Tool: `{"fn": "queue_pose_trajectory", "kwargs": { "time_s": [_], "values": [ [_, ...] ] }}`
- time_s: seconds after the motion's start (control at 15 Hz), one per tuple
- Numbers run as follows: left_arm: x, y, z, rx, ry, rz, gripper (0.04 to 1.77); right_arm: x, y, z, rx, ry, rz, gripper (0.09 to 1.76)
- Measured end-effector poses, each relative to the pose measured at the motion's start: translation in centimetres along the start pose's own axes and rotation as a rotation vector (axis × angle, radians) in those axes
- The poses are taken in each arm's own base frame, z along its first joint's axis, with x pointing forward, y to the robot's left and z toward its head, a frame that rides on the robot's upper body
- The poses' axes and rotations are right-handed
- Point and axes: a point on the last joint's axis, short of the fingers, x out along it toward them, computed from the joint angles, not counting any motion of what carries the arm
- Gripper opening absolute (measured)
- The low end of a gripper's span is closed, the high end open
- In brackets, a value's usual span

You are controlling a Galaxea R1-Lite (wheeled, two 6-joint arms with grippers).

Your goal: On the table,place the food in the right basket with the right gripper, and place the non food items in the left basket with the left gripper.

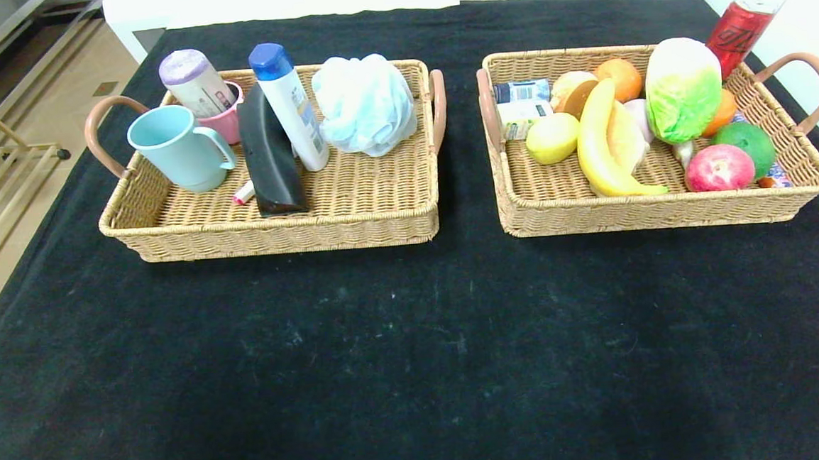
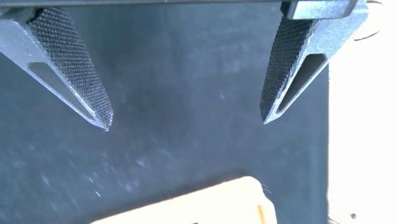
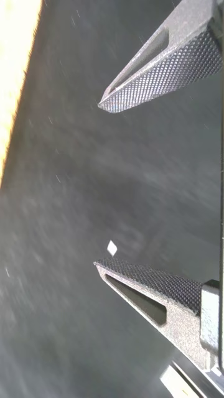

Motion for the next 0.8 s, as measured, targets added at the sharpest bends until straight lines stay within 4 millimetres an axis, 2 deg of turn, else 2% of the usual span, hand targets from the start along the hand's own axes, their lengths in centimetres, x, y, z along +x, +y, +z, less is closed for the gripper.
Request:
{"fn": "queue_pose_trajectory", "kwargs": {
  "time_s": [0.27,0.53,0.67,0.8],
  "values": [
    [-1.0,-1.7,1.2,0.013,-0.052,0.079,1.71,-1.8,0.9,-2.8,-0.023,-0.037,-0.01,1.71],
    [-1.4,-1.5,1.6,-0.002,-0.08,0.023,1.72,-2.8,1.4,-5.2,-0.039,-0.073,-0.057,1.71],
    [-1.5,-1.2,1.3,-0.004,-0.085,-0.015,1.72,-3.2,1.6,-5.7,-0.036,-0.098,-0.067,1.71],
    [-2.0,-1.1,0.3,0.005,-0.107,-0.05,1.72,-3.5,1.7,-6.3,-0.044,-0.126,-0.156,1.71]
  ]
}}
